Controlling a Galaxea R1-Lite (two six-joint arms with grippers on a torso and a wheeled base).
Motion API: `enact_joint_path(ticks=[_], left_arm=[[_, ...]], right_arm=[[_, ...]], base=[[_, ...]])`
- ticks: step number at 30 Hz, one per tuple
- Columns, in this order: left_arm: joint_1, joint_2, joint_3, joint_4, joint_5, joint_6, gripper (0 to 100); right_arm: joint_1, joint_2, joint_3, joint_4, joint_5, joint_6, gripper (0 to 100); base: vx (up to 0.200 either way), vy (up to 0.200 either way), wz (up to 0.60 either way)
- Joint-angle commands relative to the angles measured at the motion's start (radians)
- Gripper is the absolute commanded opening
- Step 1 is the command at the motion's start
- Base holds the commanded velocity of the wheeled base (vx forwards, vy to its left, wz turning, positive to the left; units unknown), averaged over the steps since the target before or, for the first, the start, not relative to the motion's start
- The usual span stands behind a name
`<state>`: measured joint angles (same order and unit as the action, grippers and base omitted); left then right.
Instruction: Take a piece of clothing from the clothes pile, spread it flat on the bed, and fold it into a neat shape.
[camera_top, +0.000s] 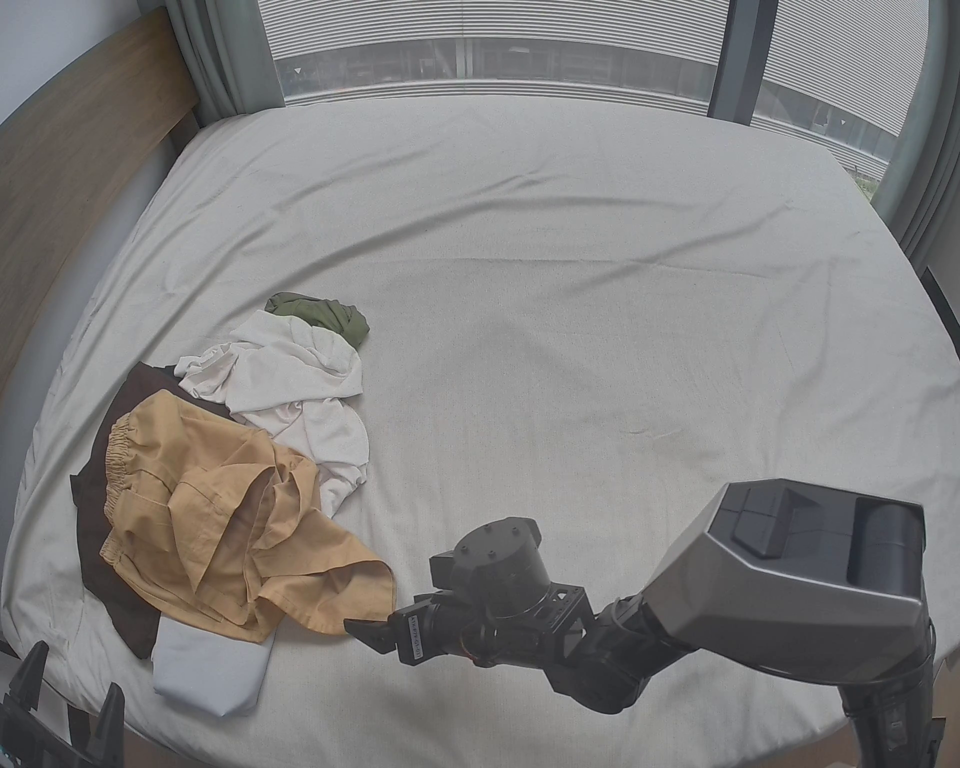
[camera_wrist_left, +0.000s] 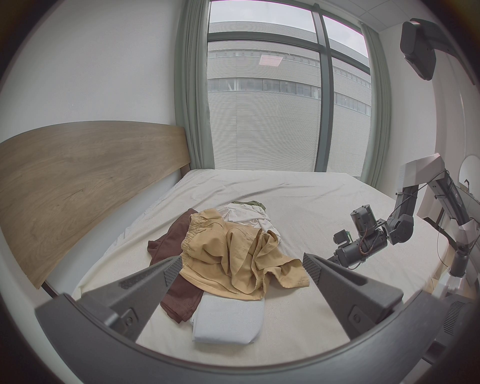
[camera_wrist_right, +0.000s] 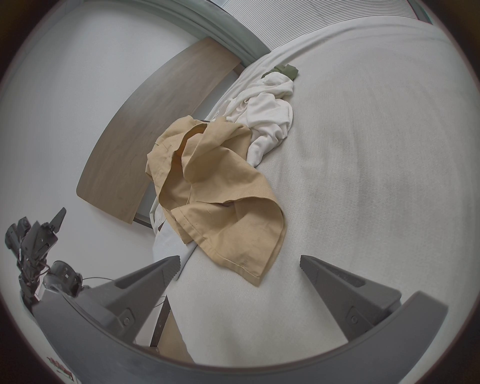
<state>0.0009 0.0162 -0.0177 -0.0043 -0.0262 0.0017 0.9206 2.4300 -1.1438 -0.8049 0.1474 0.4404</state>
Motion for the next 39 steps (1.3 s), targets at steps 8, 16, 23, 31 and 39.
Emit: enact_joint_path(ticks=[8,16,23,31,39], left_arm=[[0.001,-0.016,0.018,0.000,0.000,0.000,100],[0.001,-0.016,0.018,0.000,0.000,0.000,100],[0.001,-0.016,0.018,0.000,0.000,0.000,100],[0.001,-0.016,0.018,0.000,0.000,0.000,100],[0.001,-0.016,0.018,0.000,0.000,0.000,100]], right_arm=[[0.029,0.077,-0.093,0.059,-0.046,0.006,100],[0.058,0.116,-0.134,0.059,-0.060,0.052,100],[0.060,0.147,-0.171,0.049,-0.092,0.081,0],[0.061,0.150,-0.171,0.046,-0.123,0.106,0],[0.061,0.106,-0.111,0.046,-0.158,0.107,0]], base=[[0.000,0.000,0.00],[0.000,0.000,0.00],[0.000,0.000,0.00],[0.000,0.000,0.00],[0.000,0.000,0.00]])
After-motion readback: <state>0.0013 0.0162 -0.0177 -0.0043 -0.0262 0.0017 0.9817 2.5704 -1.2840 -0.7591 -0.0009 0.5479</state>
